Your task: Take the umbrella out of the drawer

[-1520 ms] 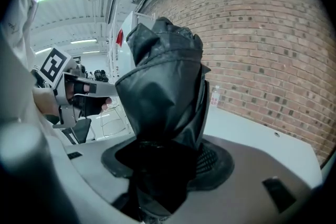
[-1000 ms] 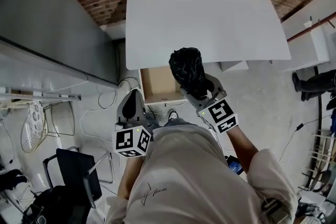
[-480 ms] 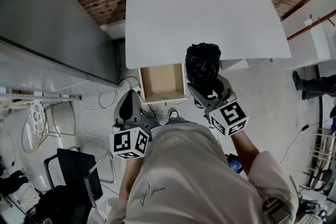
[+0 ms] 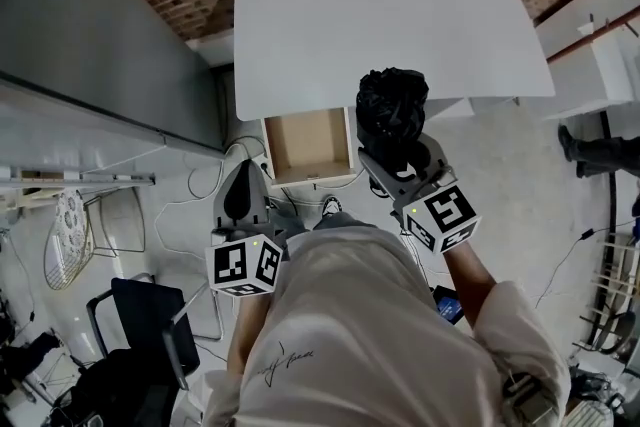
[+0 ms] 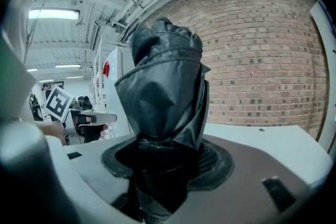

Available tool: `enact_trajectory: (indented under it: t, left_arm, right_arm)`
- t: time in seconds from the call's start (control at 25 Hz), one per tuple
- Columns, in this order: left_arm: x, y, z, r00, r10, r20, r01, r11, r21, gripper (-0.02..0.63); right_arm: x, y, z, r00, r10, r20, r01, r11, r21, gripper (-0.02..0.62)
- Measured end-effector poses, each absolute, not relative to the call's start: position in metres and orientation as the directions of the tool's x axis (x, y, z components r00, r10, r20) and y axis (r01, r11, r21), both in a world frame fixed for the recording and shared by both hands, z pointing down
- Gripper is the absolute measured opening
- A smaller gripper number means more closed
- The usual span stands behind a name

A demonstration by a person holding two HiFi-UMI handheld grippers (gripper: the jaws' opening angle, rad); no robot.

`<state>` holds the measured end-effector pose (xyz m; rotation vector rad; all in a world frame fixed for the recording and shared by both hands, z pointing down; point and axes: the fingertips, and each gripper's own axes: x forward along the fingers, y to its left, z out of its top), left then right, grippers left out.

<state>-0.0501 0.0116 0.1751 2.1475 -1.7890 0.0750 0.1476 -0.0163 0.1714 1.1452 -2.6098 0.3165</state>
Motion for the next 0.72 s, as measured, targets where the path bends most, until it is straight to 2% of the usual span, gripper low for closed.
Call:
enact_trajectory:
  t: [0.72]
  left_arm:
    - [-0.049, 0.0095, 0.1702, 0.22, -0.937, 0.272, -0.965, -0.168, 0.204, 0.017]
  right_arm:
    - [0.1484, -0.0152, 0.1735, -0.637, -0.688, 0.348, -0.757, 0.643, -0.116, 0.247]
